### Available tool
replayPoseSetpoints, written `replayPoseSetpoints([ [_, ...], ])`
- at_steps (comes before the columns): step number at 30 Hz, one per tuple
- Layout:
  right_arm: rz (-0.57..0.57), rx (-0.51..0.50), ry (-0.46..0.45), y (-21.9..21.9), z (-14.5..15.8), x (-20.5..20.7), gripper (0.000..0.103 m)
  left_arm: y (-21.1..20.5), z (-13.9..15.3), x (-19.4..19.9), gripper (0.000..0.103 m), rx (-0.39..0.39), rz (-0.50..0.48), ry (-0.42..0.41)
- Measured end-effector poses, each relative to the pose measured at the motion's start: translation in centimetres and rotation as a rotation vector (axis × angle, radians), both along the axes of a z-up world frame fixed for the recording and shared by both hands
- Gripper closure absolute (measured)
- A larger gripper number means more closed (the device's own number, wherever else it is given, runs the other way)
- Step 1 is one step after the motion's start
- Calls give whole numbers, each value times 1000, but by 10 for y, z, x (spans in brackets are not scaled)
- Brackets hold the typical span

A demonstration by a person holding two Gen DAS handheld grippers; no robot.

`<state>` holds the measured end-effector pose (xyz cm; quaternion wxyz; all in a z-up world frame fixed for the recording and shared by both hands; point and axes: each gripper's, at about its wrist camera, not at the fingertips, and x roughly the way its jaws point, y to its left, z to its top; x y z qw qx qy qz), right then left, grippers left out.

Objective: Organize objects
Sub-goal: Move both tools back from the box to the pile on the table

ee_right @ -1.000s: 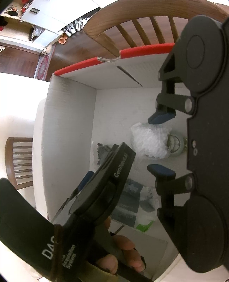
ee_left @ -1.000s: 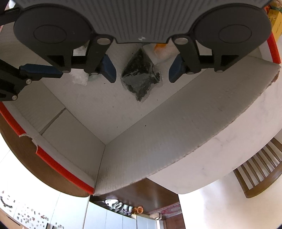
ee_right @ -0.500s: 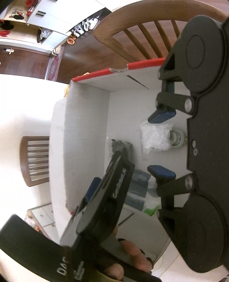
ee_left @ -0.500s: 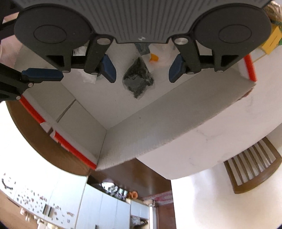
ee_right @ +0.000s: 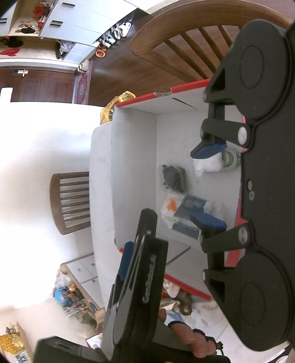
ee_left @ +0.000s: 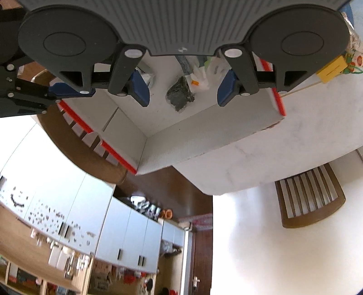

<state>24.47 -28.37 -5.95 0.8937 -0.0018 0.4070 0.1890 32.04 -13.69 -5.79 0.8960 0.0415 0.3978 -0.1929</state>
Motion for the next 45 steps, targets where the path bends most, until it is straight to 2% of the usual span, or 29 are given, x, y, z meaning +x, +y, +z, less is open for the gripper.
replayPoseSetpoints([
  [2, -7, 11, -6, 4, 3, -5, 51, 8, 4, -7, 38, -14, 6, -12],
  [4, -17, 21, -20, 9, 7, -12, 40, 17, 8, -15, 38, -26, 13, -23],
  [5, -21, 29, -27, 11, 10, -14, 39, 22, 10, -19, 38, -32, 17, -29],
  [8, -28, 38, -34, 22, 13, -20, 39, 35, 15, -28, 38, -48, 26, -41],
  [11, -43, 42, -41, 31, 16, -26, 39, 48, 19, -38, 30, -63, 29, -55],
  [13, -52, 52, -40, 38, 17, -30, 37, 59, 21, -42, 29, -71, 29, -65],
  [14, -56, 55, -43, 41, 18, -32, 35, 64, 21, -44, 29, -77, 29, -65],
  [15, -61, 58, -50, 44, 19, -34, 27, 69, 22, -46, 28, -83, 32, -64],
  [16, -66, 65, -58, 47, 20, -37, 24, 74, 23, -47, 27, -87, 34, -63],
  [20, -74, 83, -81, 60, 24, -43, 16, 94, 25, -55, 22, -103, 39, -72],
  [22, -80, 96, -91, 66, 26, -46, 8, 105, 26, -59, 20, -118, 39, -75],
  [27, -83, 122, -110, 84, 29, -52, 4, 128, 26, -67, 20, -120, 61, -86],
  [31, -87, 131, -111, 101, 30, -55, 3, 145, 25, -71, 20, -127, 78, -83],
  [35, -89, 129, -109, 117, 28, -59, 3, 164, 24, -75, 14, -129, 102, -88],
  [43, -79, 117, -109, 150, 27, -64, 3, 201, 20, -78, 13, -135, 142, -82],
  [44, -78, 115, -109, 155, 27, -63, 3, 205, 19, -79, 10, -132, 148, -88],
  [45, -77, 114, -108, 158, 26, -64, 3, 209, 18, -79, 0, -127, 156, -97],
])
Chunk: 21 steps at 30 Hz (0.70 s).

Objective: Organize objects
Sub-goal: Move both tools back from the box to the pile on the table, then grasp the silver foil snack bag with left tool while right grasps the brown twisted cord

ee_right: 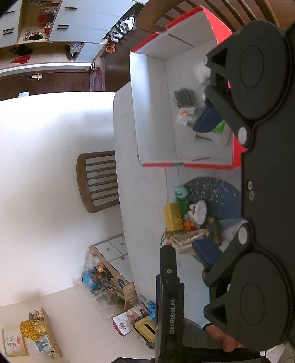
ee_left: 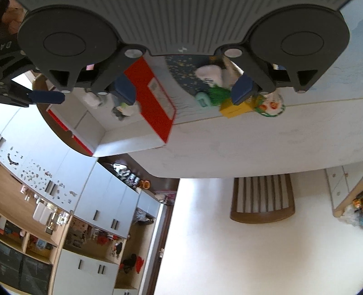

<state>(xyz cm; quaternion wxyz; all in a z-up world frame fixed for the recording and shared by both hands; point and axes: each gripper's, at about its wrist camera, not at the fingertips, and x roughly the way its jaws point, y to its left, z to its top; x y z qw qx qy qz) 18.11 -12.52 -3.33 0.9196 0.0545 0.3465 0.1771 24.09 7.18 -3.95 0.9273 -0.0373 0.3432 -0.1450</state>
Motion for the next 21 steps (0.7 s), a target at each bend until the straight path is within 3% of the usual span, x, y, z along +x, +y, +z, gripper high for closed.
replayPoseSetpoints([
  [5, 8, -12, 8, 18, -3, -1, 3, 17, -4, -1, 0, 20, 20, -22],
  [14, 11, -31, 22, 45, -12, 6, 3, 51, -14, 9, 0, -13, 54, -4],
  [21, 29, -51, 38, 64, -20, 15, 3, 75, -19, 26, 0, 30, 125, -27],
])
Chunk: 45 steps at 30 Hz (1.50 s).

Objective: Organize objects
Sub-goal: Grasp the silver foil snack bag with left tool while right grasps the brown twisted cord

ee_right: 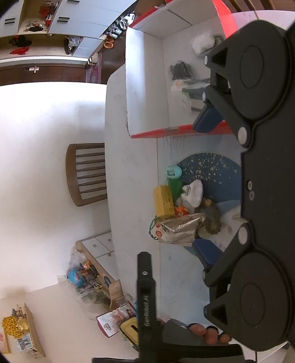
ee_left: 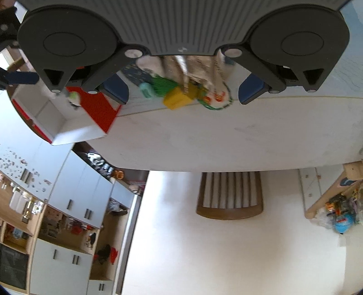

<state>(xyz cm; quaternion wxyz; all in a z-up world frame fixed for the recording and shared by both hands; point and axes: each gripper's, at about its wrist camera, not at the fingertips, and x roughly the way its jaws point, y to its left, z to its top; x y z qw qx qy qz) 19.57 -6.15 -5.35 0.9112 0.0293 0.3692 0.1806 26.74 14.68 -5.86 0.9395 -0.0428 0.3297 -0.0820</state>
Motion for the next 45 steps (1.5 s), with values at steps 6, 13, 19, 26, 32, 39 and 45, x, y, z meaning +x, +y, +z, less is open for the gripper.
replayPoseSetpoints([
  [6, 25, -32, 12, 18, -9, 12, 4, 19, -12, 22, 0, 13, 60, 22],
  [13, 72, -72, 58, 36, -30, 28, 5, 31, -34, 43, 0, 40, 94, 49],
  [19, 99, -99, 94, 56, -53, 40, 7, 24, -61, 51, 0, 40, 87, 129],
  [26, 199, -144, 129, 87, -75, 42, 13, 0, -86, 49, 0, 50, 32, 185],
  [32, 267, -167, 139, 111, -89, 45, 21, -6, -101, 53, 0, 60, 32, 216],
  [39, 312, -177, 138, 122, -100, 52, 31, -6, -109, 59, 0, 58, 24, 224],
  [45, 350, -179, 147, 126, -105, 53, 48, 2, -112, 63, 0, 8, -13, 233],
])
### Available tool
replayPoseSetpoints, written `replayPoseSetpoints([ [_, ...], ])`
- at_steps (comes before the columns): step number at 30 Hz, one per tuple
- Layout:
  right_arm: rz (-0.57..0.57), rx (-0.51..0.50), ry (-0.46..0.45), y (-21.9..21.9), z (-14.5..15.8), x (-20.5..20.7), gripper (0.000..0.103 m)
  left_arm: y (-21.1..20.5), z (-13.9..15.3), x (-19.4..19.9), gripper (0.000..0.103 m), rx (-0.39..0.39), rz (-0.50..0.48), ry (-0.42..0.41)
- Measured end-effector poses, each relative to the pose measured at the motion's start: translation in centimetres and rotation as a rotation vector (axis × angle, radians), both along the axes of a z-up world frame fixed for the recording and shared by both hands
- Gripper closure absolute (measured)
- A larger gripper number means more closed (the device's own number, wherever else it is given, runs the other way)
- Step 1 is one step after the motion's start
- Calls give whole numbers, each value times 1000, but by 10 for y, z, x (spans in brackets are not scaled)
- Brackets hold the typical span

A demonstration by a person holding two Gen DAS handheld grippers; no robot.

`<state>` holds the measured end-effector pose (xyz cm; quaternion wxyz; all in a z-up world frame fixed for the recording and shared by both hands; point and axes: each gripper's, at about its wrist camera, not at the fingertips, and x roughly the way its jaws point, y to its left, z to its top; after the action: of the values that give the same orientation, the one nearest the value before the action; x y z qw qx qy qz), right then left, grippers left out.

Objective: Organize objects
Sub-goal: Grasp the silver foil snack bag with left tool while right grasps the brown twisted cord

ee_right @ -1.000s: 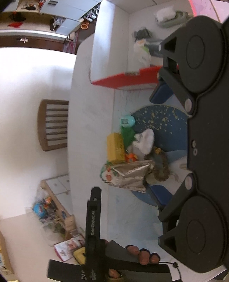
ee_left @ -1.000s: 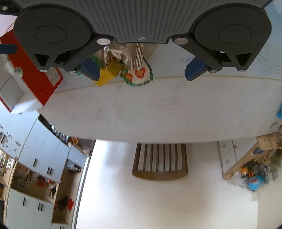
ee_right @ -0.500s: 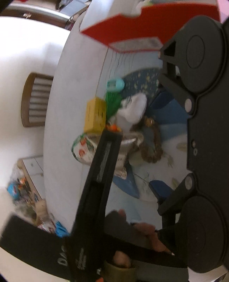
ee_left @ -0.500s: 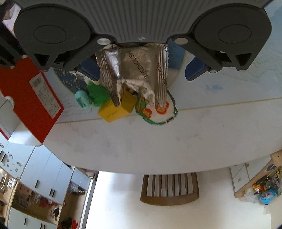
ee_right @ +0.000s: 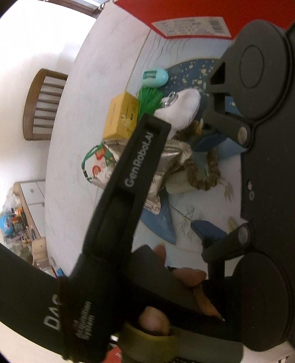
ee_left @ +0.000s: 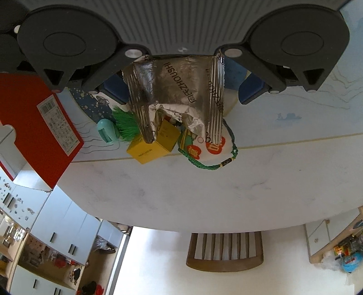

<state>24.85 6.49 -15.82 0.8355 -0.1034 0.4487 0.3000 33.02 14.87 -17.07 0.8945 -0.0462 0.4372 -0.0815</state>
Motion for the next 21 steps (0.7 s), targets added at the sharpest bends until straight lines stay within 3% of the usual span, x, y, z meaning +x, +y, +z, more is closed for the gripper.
replayPoseSetpoints([
  [4, -11, -5, 7, -1, -4, 5, 57, 4, 2, 1, 1, -36, -9, -4],
  [8, -22, -12, 9, -1, -4, 7, 65, 5, 4, 1, 14, -56, -21, -4],
  [10, -25, -14, 10, -2, -5, 7, 76, 3, 4, 0, 17, -55, -30, -11],
  [13, -36, -5, 11, -5, -3, 8, 80, 5, 6, -2, 25, -59, -28, -18],
  [16, -31, -2, 0, -7, 1, 6, 85, 9, 7, -3, 33, -66, -19, -18],
  [20, -38, -14, -7, -9, 2, 5, 96, 9, 8, -4, 56, -72, -40, -17],
  [21, -45, -13, -10, -10, 2, 5, 97, 8, 8, -5, 57, -73, -49, -20],
])
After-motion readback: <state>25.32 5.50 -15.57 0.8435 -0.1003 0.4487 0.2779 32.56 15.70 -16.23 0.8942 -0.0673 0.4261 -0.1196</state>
